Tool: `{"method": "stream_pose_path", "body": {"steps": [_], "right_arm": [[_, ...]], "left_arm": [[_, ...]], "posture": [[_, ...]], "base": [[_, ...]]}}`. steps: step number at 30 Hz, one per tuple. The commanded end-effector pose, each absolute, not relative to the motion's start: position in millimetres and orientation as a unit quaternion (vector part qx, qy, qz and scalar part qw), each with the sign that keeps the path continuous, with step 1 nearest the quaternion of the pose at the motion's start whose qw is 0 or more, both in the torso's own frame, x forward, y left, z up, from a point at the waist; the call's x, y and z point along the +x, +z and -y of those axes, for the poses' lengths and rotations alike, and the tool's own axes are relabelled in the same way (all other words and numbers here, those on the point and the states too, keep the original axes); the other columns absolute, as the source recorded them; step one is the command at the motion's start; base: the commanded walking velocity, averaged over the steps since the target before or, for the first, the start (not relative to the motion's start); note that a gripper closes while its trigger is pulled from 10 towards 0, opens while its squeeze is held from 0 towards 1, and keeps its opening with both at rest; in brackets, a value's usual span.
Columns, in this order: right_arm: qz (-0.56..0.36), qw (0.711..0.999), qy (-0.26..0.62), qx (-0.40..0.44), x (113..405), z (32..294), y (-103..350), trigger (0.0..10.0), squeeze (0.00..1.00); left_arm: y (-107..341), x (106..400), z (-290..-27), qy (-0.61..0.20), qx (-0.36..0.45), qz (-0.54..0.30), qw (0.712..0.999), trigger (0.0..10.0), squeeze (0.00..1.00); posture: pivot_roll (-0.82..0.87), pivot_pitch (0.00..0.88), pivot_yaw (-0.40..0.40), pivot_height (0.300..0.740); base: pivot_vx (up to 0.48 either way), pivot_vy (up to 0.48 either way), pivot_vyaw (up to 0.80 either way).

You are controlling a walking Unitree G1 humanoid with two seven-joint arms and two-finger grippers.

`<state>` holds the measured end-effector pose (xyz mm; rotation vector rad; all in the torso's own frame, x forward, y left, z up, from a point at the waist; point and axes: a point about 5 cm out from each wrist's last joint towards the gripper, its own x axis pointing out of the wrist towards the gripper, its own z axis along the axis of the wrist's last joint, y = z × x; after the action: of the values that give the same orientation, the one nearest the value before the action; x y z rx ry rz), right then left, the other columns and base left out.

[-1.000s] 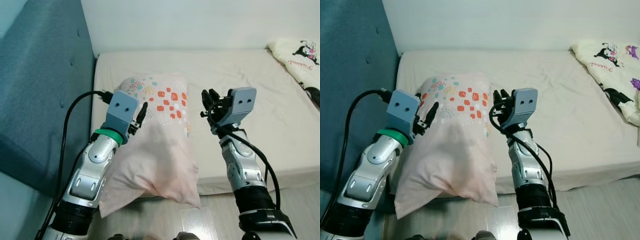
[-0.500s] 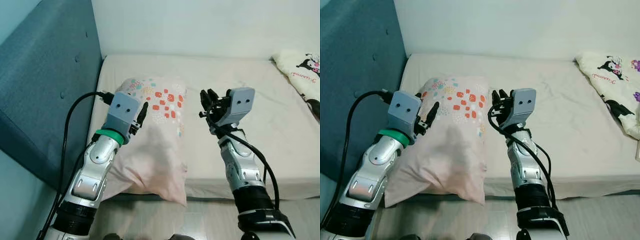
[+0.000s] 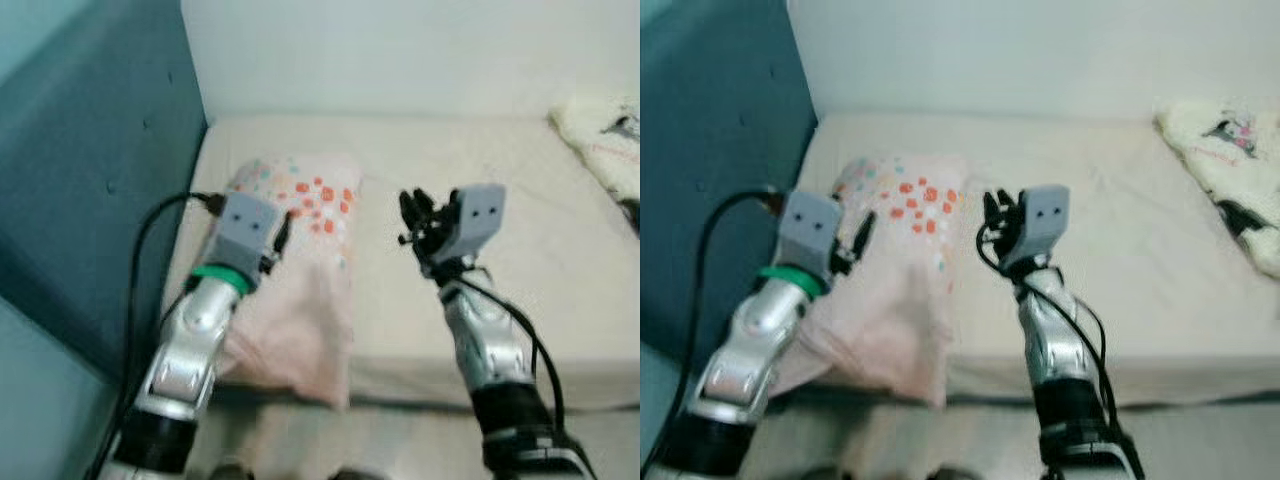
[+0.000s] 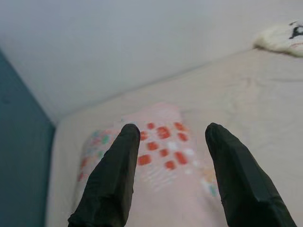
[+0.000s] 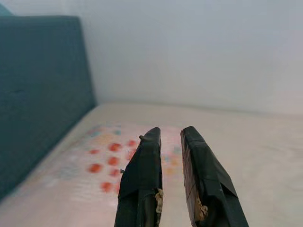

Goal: Clean up the room

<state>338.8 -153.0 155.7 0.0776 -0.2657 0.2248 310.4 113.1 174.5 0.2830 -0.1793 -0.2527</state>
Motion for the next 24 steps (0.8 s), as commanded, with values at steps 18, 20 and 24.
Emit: {"method": "stream_pose_path", "body": {"steps": [18, 20, 24], "right_arm": [[0.130, 0.984, 0.116, 0.037, 337.1, 151.0, 153.0, 10.0, 0.00], [0.130, 0.984, 0.115, 0.037, 336.9, 151.1, 152.8, 10.0, 0.00], [0.130, 0.984, 0.115, 0.037, 336.5, 151.2, 152.5, 10.0, 0.00]], "left_arm": [[166.1, 312.8, -118.8, -0.122, 0.144, 0.070, 0.980, 10.0, 0.00], [166.1, 313.0, -118.5, -0.122, 0.144, 0.070, 0.980, 10.0, 0.00], [166.2, 313.0, -118.0, -0.123, 0.144, 0.070, 0.979, 10.0, 0.00]], "posture": [[0.01, 0.011, -0.004, 0.718], [0.01, 0.011, -0.004, 0.718], [0.01, 0.012, -0.002, 0.718]], "base": [[0.000, -0.326, 0.00], [0.000, -0.450, 0.00], [0.000, -0.460, 0.00]]}}
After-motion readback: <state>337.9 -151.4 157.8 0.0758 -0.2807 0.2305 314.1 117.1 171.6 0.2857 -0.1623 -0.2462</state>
